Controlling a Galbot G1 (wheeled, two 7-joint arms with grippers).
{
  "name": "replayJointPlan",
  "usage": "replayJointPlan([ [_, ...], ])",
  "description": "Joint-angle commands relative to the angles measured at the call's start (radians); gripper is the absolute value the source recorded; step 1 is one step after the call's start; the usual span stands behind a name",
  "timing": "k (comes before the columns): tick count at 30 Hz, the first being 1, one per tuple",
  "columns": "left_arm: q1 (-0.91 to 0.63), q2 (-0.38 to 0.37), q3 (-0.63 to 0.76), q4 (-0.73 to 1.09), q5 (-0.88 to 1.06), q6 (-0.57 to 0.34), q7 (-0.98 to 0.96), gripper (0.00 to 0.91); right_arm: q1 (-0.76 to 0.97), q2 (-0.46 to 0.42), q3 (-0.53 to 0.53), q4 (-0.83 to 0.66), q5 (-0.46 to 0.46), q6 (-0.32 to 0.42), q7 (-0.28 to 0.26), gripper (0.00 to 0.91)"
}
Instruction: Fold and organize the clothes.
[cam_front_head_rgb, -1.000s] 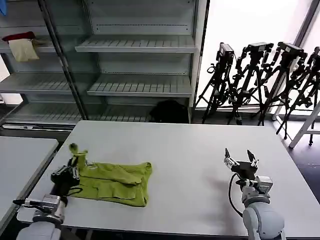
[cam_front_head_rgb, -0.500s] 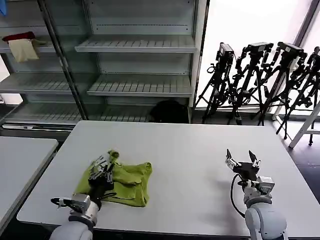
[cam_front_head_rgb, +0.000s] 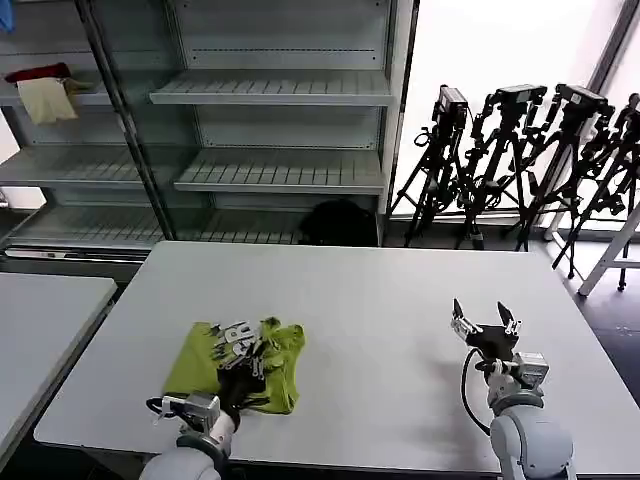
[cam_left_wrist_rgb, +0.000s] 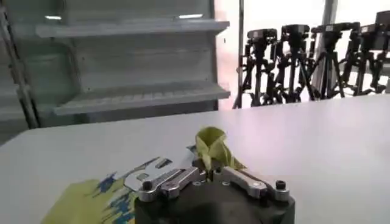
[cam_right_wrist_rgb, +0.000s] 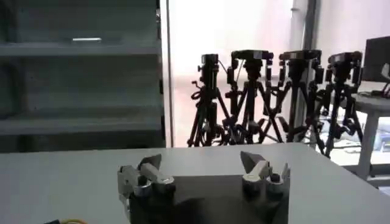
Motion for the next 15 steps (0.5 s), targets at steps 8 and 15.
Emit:
replayJointPlan([
  [8,-0.030,-0.026,0.085,0.038,-0.002,0.044,-0.036,0.907,0.032,-0.047,-0.055,0.032,0.055,-0.060,-0.057,0.907],
  [15,-0.023,-0.040,0.138,0.000,-0.010,0.076,-0.065,0.907,0.039,-0.042,-0.066,0.020,0.032,-0.061,-0.053,0.907],
])
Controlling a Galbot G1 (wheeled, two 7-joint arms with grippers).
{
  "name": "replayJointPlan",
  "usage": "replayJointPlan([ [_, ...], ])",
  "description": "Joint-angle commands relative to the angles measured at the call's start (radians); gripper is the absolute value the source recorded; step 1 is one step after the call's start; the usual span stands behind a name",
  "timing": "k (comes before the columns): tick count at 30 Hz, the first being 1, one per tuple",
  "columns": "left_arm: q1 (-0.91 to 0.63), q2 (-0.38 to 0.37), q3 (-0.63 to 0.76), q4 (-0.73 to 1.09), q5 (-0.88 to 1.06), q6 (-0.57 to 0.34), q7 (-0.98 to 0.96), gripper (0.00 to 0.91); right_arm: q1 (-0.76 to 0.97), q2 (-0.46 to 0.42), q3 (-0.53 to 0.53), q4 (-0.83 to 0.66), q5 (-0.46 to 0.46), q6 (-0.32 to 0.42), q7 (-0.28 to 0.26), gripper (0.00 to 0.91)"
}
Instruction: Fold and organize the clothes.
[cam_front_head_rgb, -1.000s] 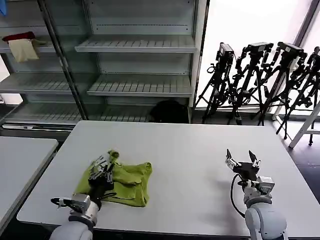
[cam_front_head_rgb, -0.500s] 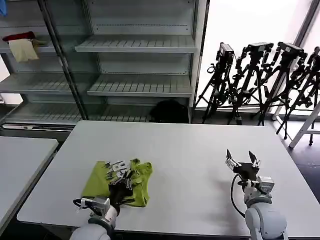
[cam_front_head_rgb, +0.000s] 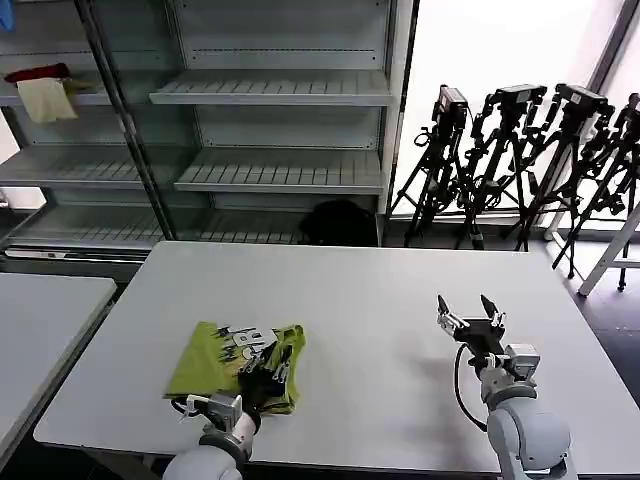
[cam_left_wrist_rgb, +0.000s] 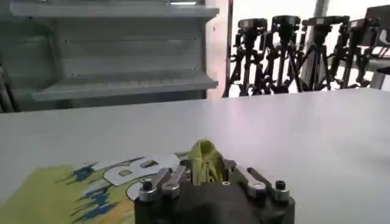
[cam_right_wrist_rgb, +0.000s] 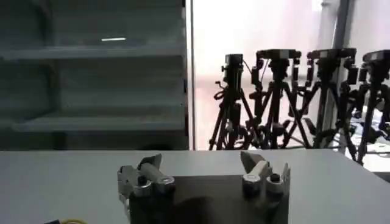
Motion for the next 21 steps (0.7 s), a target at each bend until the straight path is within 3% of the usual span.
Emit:
replayJointPlan([
  [1,0.008,-0.016,0.067,-0.031,-0.007,0.033,-0.027,0.907,0.009,-0.007,-0.018,-0.001,-0.004,-0.012,-0.014,0.907],
  [6,-0.009,-0.012,-0.029,-0.089,-0.068,-0.001,-0.015,0.907,0.002,-0.013,-0.016,0.008,-0.001,-0.014,-0.018,0.907],
  [10,-0.036,0.094,-0.266,-0.111,-0.223,-0.035,0.017,0.907,0.001,-0.026,-0.020,0.018,0.039,-0.014,-0.028,0.907],
  [15,-0.014,0.238,-0.528,0.013,-0.314,-0.044,0.063,0.907,0.011,-0.027,-0.036,0.015,0.047,-0.010,-0.032,0.907],
  [18,0.026,0.287,-0.563,0.093,-0.382,-0.063,0.061,0.907,0.011,-0.022,-0.041,0.009,0.035,-0.010,-0.031,0.907],
  [21,0.057,0.276,-0.532,0.088,-0.411,-0.056,0.061,0.907,0.007,-0.017,-0.042,0.007,0.024,-0.009,-0.031,0.907],
])
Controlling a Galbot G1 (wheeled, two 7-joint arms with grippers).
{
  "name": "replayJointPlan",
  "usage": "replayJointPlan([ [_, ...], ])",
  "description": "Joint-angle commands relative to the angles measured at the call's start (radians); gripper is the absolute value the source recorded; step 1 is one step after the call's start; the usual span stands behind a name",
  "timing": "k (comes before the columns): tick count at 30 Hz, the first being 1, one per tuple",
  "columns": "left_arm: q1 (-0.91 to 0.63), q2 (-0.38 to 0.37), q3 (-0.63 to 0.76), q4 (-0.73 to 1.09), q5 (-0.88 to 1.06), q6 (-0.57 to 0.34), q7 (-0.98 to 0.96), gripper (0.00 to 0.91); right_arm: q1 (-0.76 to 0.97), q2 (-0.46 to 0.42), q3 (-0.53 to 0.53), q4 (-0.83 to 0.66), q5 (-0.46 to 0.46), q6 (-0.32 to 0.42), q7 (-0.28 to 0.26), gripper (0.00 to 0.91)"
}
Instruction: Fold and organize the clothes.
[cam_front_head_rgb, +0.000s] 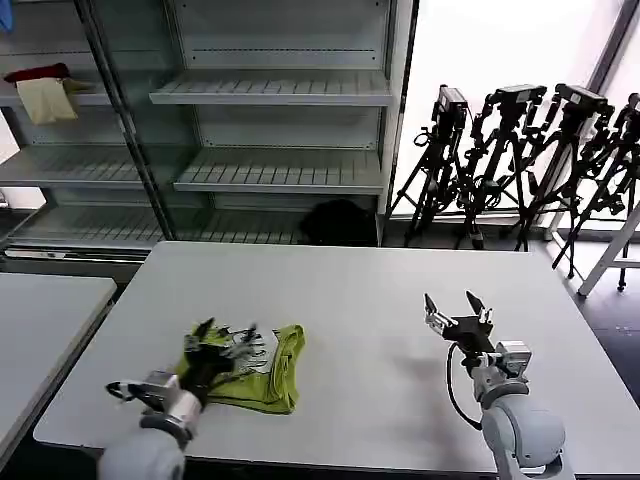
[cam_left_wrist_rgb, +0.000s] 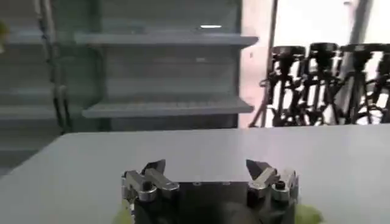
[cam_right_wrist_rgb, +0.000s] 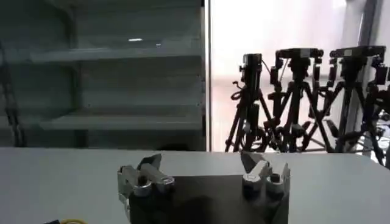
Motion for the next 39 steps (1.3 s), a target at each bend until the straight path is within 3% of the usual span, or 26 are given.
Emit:
replayJointPlan([
  [1,0.062,0.144,-0.257,0.113,-0.213,-0.013,0.028,0.907,-0.001,0.002,-0.010,0.001,0.001,-0.001,-0.004,0.907],
  [15,0.043,0.035,-0.117,0.145,-0.168,0.015,0.026,0.907,-0.016,0.008,-0.008,0.028,-0.023,-0.005,0.005,0.907],
  [33,0.033,0.014,-0.114,0.178,-0.239,0.010,0.036,0.907,-0.031,0.011,-0.003,0.039,-0.026,-0.002,0.009,0.907],
  [35,0.033,0.011,-0.112,0.179,-0.235,0.012,0.035,0.816,-0.031,0.013,-0.003,0.038,-0.027,-0.002,0.010,0.907],
  [36,0.032,0.011,-0.112,0.178,-0.235,0.014,0.035,0.635,-0.031,0.013,-0.003,0.038,-0.027,-0.002,0.010,0.907],
  [38,0.030,0.011,-0.113,0.178,-0.240,0.019,0.039,0.363,-0.030,0.014,-0.004,0.036,-0.027,-0.002,0.011,0.907],
  [39,0.030,0.011,-0.113,0.178,-0.245,0.020,0.041,0.071,-0.029,0.014,-0.004,0.034,-0.027,-0.002,0.011,0.907],
])
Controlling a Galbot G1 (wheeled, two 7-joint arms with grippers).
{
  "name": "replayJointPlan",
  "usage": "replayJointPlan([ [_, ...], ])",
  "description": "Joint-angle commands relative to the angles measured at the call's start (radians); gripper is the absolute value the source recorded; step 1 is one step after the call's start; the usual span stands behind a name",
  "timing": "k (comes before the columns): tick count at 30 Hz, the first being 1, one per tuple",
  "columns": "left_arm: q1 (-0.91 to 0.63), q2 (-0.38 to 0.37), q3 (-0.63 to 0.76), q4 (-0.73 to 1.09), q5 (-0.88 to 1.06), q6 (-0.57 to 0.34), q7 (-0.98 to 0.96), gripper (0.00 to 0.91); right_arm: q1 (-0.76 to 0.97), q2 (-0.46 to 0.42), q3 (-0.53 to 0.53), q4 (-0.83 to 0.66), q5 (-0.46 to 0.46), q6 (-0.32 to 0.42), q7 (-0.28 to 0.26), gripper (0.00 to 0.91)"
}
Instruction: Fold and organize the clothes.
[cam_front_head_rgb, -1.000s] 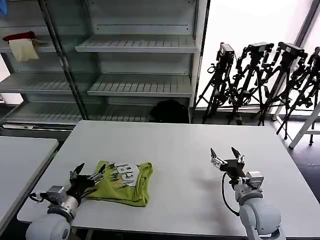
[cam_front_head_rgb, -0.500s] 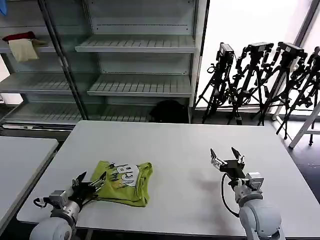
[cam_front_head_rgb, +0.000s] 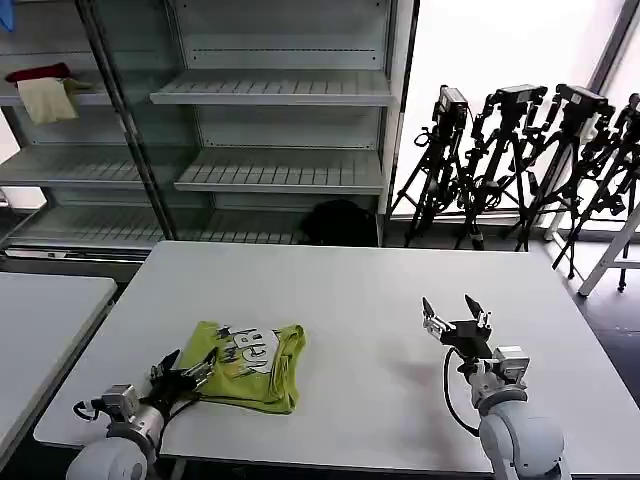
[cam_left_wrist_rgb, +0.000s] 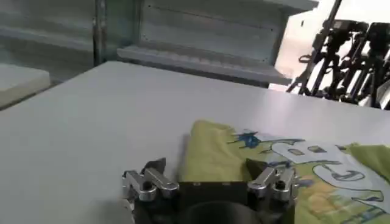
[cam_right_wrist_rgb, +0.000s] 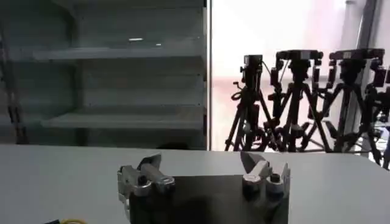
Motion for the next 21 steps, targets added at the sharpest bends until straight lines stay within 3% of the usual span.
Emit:
replayJointPlan([
  [1,-0.001,-0.006,0.001,0.009,-0.042,0.009,0.010,0.020,0.001,0.002,-0.001,-0.003,-0.001,0.001,0.001,0.907],
  [12,-0.007,-0.008,0.006,0.017,-0.100,0.020,0.035,0.020,0.006,-0.004,0.002,-0.007,-0.002,0.001,0.005,0.907],
  [21,-0.005,0.000,-0.021,-0.020,0.000,-0.061,0.032,0.000,0.011,-0.006,-0.001,-0.011,-0.002,0.001,0.006,0.907],
])
